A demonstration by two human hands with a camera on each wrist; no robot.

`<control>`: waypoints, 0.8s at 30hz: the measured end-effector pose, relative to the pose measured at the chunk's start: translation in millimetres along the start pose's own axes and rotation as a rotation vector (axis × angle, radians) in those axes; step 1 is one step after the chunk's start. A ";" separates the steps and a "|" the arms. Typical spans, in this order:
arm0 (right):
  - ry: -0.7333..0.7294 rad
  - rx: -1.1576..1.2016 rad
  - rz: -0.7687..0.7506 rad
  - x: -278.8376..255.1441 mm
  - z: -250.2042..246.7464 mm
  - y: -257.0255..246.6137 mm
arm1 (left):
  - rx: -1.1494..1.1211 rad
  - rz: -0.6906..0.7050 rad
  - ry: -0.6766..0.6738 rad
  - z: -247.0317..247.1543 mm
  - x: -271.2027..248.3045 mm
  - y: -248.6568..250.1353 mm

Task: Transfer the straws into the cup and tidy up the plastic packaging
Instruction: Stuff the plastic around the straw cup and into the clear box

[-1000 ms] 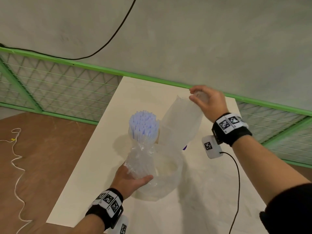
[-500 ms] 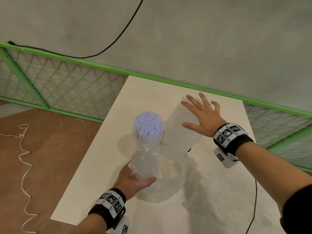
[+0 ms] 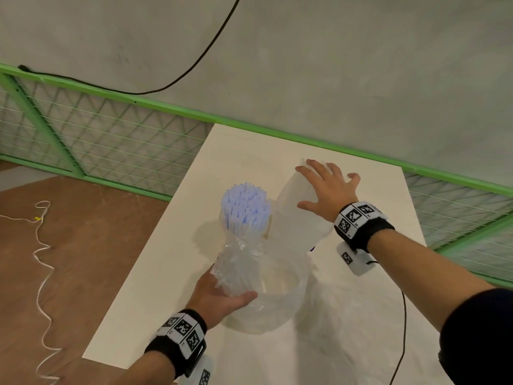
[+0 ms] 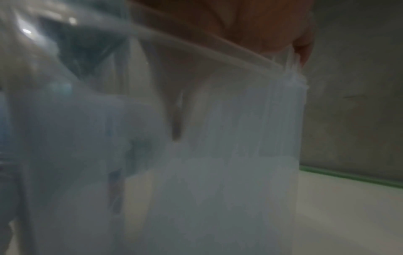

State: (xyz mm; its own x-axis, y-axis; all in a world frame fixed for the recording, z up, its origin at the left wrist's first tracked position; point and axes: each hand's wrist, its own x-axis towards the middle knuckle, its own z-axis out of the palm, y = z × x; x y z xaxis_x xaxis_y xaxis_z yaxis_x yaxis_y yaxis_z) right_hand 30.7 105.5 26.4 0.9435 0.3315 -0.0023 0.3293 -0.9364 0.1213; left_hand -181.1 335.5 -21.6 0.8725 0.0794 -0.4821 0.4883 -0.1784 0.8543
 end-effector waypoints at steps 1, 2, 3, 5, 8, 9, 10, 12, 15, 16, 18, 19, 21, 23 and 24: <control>-0.001 -0.037 -0.018 -0.1 -1.3 -0.8 | 0.002 0.005 0.001 0.0 0.3 -0.8; 0.022 -0.057 -0.035 -1.2 -4.7 -2.0 | 0.000 0.008 0.001 -0.1 1.2 -2.5; 0.068 -0.042 -0.050 -4.2 -11.1 -4.2 | -0.003 0.012 0.000 -0.1 1.4 -3.2; 0.206 0.101 -0.122 -14.9 -26.8 -11.5 | -0.005 0.019 -0.006 -0.5 1.6 -5.1; 0.299 0.412 -0.368 -36.9 -45.2 -33.4 | -0.033 0.039 0.001 -0.4 2.5 -9.4; 0.250 0.494 -0.456 -45.0 -48.2 -42.8 | -0.031 0.043 0.006 0.0 2.1 -10.3; 0.181 0.550 -0.536 -53.2 -48.9 -51.8 | -0.035 0.044 0.008 0.0 3.1 -12.7; 0.029 0.587 -0.651 -68.2 -45.0 -67.0 | -0.052 0.046 -0.011 0.3 3.1 -14.2; -0.151 0.570 -0.732 -79.6 -37.7 -79.2 | -0.049 0.015 -0.052 0.1 1.6 -13.9; -0.188 0.567 -0.740 -80.2 -36.0 -80.9 | -0.058 0.006 -0.054 0.1 1.6 -14.4; -0.245 0.573 -0.730 -78.6 -34.3 -83.1 | -0.068 -0.013 -0.062 0.4 0.0 -14.0; -0.270 0.582 -0.717 -77.5 -34.2 -84.3 | -0.067 -0.016 -0.067 0.6 -1.9 -13.3; -0.296 0.610 -0.701 -75.2 -32.7 -86.3 | -0.074 -0.007 -0.073 0.5 -2.2 -14.9; -0.275 0.643 -0.709 -73.7 -30.2 -88.0 | -0.069 0.018 -0.058 -0.3 0.1 -19.0; -0.246 0.660 -0.711 -73.2 -28.6 -88.7 | -0.049 0.029 -0.049 -0.7 1.0 -20.5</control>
State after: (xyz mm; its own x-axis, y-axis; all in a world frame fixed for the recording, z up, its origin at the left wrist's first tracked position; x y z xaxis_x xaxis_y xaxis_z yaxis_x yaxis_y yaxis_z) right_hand -68.7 167.5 44.2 0.4761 0.8762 -0.0748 0.7050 -0.4312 -0.5630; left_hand -190.2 339.8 -39.4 0.8848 0.0267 -0.4652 0.4644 -0.1318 0.8758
